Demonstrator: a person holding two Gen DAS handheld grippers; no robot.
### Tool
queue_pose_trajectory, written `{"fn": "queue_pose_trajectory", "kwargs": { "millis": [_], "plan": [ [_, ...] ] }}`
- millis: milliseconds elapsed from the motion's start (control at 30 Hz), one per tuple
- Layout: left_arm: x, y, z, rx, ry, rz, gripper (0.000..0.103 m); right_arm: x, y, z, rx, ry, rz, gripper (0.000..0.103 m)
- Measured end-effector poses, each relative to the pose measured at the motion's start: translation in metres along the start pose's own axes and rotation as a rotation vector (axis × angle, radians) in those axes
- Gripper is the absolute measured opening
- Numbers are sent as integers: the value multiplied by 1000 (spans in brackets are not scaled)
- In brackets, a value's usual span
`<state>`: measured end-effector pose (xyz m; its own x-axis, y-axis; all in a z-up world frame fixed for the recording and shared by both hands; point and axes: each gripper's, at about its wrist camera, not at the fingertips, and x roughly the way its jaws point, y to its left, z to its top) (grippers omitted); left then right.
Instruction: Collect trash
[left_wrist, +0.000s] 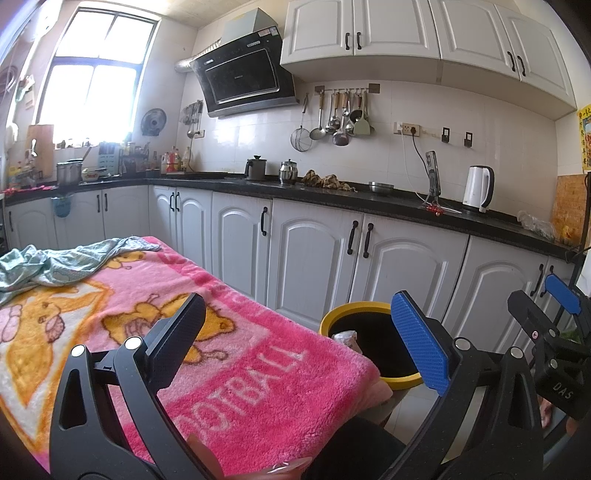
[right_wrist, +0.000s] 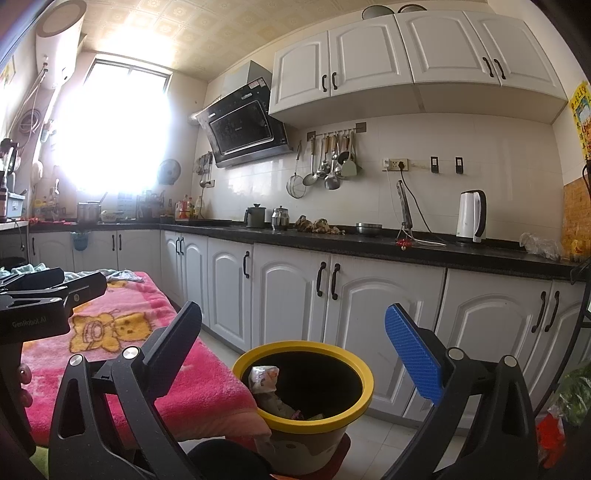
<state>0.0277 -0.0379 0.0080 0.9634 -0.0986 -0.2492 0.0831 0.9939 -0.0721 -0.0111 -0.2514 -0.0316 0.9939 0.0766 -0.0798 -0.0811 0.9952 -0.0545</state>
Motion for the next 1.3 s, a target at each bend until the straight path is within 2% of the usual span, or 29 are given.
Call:
{"fn": "queue_pose_trajectory", "kwargs": {
  "millis": [600,900,1000,1067,1100,1167,1200,1233,1300],
  "plan": [
    [0,-1,0,-3,6,2,92,0,1,-10,3,3,-4,97],
    [2,12,-4,-33,55,15,92,1,-1,-7,5,19,-4,97],
    [1,28,1,-66,83,31,92,9,10,-1,1,54,40,97],
    [-4,52,5,-104,118,45,92,16,35,5,-43,63,126,97],
    [-9,72,6,-121,140,79,92,19,45,9,-53,60,160,97],
    [-20,114,8,-158,169,170,92,30,93,20,-82,66,305,97],
    [-31,153,7,-203,187,274,92,37,119,25,-90,87,387,97],
    [-39,180,6,-237,199,342,92,42,143,28,-97,108,454,97],
    [-65,266,-3,-324,268,594,92,55,222,33,-127,200,658,97]
  ]
}}
